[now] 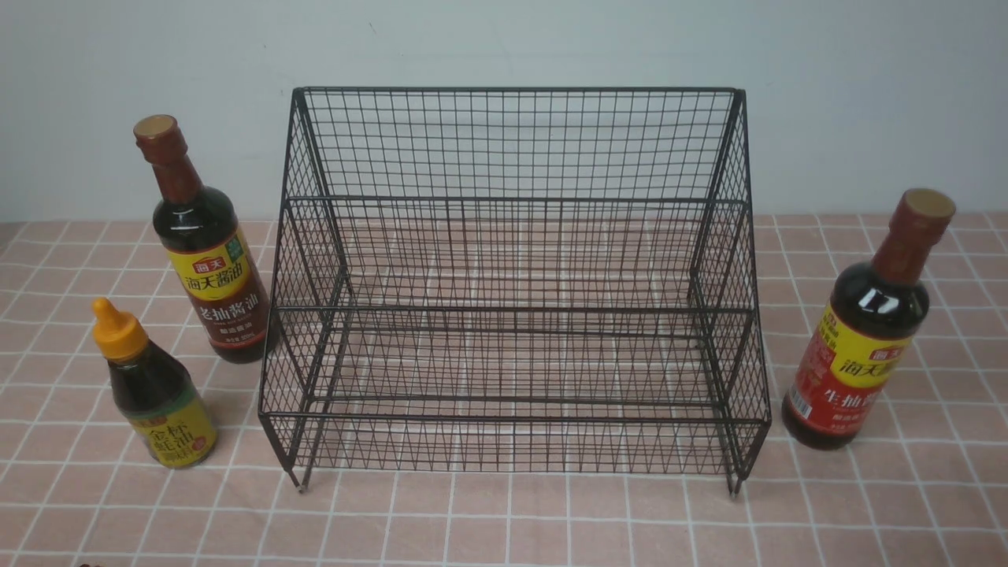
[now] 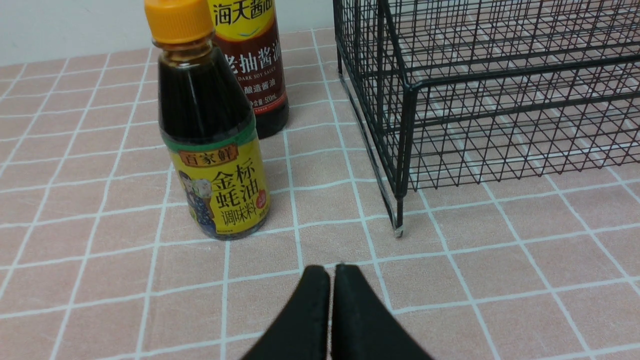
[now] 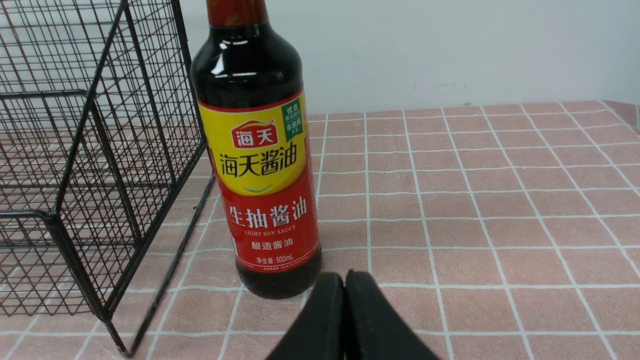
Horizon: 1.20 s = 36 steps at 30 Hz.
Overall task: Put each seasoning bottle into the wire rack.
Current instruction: Use the left arm to grab the condiment bottle farthest to it
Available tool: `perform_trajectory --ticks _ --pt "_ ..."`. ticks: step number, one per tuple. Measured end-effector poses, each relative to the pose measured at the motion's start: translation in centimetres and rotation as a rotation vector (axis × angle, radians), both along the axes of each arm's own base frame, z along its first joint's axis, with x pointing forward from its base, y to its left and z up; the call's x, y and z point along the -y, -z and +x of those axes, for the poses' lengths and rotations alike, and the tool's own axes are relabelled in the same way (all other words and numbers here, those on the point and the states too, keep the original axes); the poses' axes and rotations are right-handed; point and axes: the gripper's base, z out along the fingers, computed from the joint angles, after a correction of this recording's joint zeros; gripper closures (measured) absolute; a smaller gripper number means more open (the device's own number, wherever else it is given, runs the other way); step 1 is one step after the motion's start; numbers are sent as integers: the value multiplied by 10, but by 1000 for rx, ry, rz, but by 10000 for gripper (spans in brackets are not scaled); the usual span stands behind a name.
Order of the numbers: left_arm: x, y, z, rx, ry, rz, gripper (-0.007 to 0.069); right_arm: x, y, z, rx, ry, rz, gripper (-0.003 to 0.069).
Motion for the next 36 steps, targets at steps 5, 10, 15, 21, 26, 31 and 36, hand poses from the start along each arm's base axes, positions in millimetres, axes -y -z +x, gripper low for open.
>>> perform_trajectory --ticks 5,10,15,21,26,31,36 --pt "-2 -1 0 15 -2 52 631 0 0 0 0 0 0 673" --pt "-1 -10 3 107 -39 -130 631 0 0 0 0 0 0 673" --pt "-1 -24 4 201 -103 -529 631 0 0 0 0 0 0 673" --pt "-12 -39 4 365 -194 -757 631 0 0 0 0 0 0 673" --pt "-25 -52 1 540 -279 -847 631 0 0 0 0 0 0 673" --pt "-26 -87 -4 674 -238 -722 631 0 0 0 0 0 0 673" --pt "-15 -133 21 629 -174 -377 631 0 0 0 0 0 0 673"
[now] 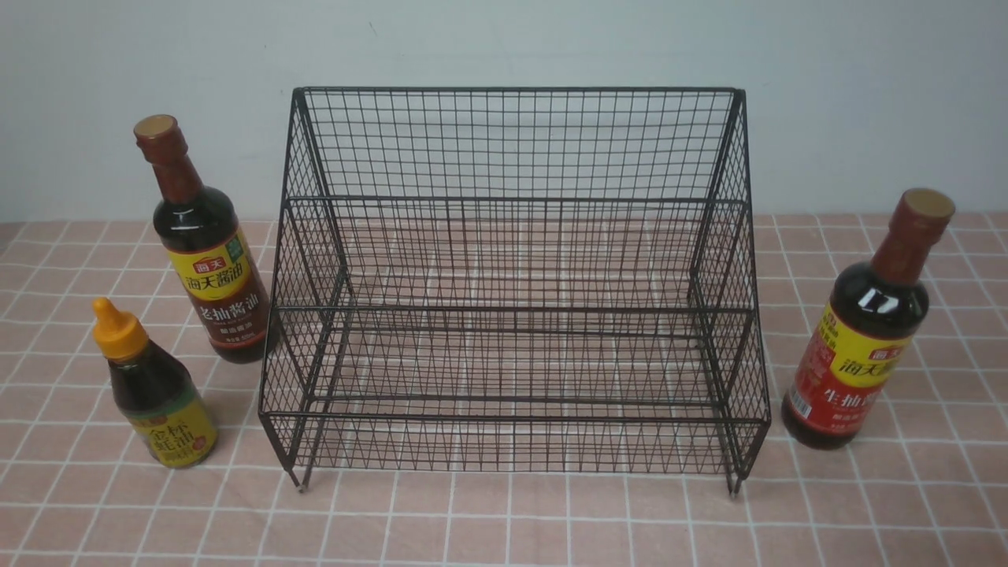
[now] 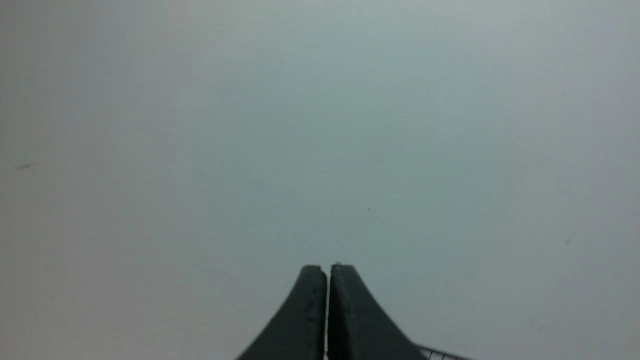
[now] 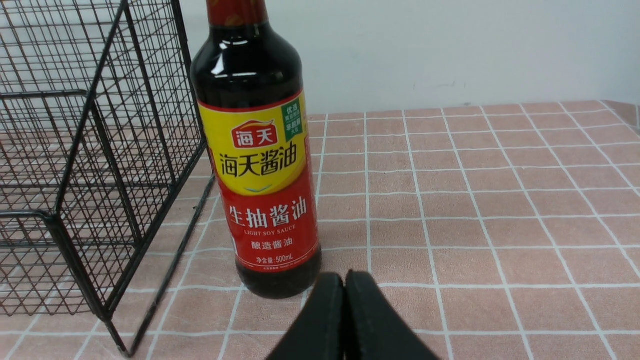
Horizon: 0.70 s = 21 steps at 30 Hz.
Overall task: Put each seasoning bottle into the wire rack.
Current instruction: Use the left arm to grab the condiment bottle farthest to it
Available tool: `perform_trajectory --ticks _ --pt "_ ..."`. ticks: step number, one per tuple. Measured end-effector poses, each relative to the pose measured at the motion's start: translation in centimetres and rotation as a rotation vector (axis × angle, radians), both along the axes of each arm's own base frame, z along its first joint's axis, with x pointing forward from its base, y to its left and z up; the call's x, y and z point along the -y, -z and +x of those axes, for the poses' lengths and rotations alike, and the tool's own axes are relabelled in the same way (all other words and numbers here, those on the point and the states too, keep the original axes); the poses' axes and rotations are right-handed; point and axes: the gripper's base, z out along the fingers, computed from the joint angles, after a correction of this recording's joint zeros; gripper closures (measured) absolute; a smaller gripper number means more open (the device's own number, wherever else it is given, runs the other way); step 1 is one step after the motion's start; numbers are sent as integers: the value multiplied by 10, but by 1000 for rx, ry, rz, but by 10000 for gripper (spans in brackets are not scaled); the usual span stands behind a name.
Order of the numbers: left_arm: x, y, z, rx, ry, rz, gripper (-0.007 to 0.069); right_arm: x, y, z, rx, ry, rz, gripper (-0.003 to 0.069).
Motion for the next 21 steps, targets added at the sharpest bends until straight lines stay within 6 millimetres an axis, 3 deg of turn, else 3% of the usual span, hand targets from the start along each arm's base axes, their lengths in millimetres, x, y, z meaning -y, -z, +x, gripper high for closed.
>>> perform_trajectory --ticks 1,2,5,10,14,21 --pt "0 -1 2 -9 2 1 631 0 0 0 0 0 0 673" --pt "5 -11 21 -95 10 81 631 0 0 0 0 0 0 673" --pt "10 -24 53 -216 28 158 631 0 0 0 0 0 0 673" --pt "17 -38 116 -390 60 195 603 0 0 0 0 0 0 673" --pt "20 -44 144 -453 75 202 554 0 0 0 0 0 0 673" --pt "26 -51 207 -508 83 207 335 0 0 0 0 0 0 673"
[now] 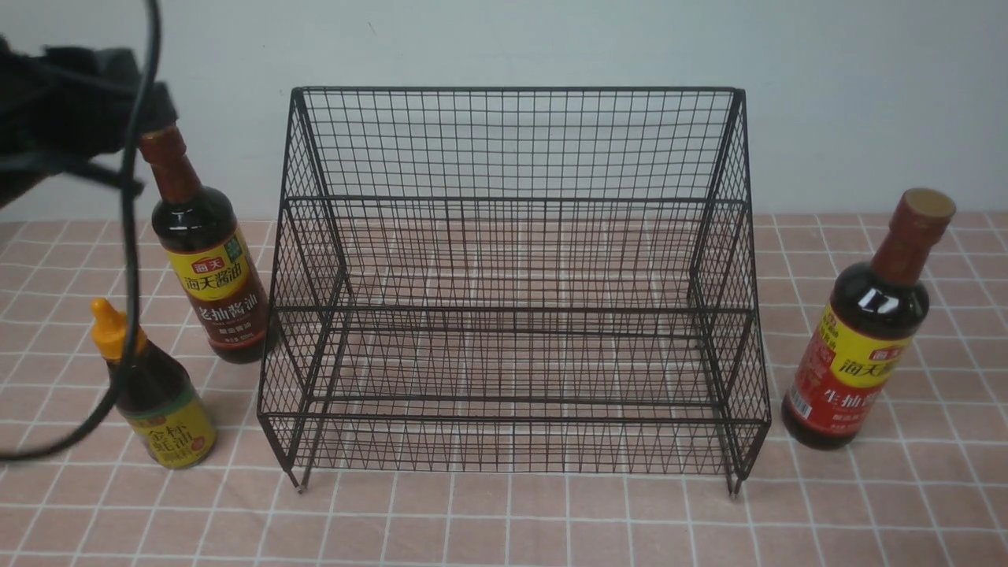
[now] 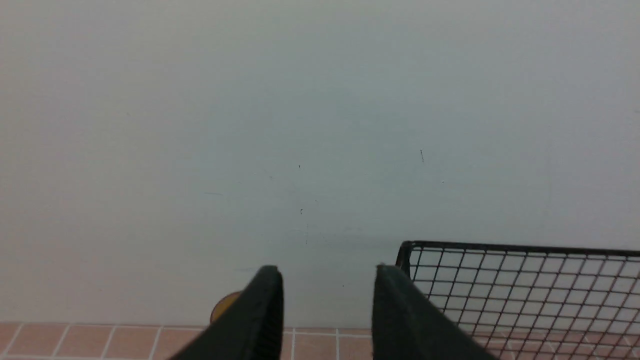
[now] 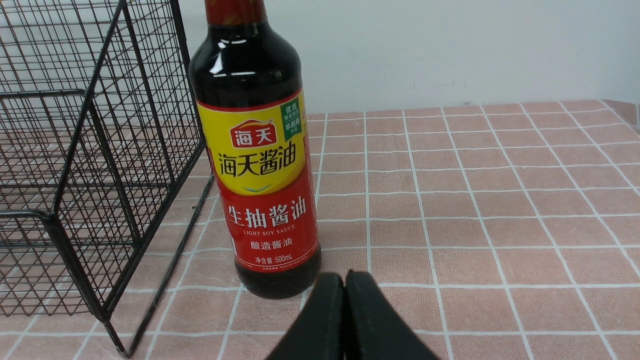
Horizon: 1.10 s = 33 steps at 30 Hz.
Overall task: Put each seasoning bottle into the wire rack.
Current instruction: Use the left arm to grab the condiment bottle farthest to it
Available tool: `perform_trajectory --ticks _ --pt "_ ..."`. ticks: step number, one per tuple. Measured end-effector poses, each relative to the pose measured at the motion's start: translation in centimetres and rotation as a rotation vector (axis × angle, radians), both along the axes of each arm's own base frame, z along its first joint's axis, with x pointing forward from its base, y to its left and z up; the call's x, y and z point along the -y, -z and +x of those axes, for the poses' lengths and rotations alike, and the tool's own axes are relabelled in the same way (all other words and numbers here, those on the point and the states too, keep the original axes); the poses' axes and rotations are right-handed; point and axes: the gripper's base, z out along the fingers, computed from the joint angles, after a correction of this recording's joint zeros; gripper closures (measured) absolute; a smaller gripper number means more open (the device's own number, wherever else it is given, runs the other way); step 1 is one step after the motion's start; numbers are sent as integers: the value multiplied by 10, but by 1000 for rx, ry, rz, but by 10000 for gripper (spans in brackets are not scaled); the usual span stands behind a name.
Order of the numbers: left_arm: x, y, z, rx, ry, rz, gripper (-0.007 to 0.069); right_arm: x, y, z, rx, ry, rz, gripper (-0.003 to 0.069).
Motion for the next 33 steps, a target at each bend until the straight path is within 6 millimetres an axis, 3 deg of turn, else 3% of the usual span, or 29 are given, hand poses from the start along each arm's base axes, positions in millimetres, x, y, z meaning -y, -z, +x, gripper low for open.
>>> perform_trajectory --ticks 6,9,19,33 --pt "-4 15 40 -46 -24 5 155 0 0 0 0 0 0 673" --pt "-7 27 56 -59 -42 7 119 0 0 0 0 0 0 673" --pt "-10 62 81 -101 -46 108 113 0 0 0 0 0 0 673" --pt "-17 90 94 -164 -56 146 114 0 0 0 0 0 0 673"
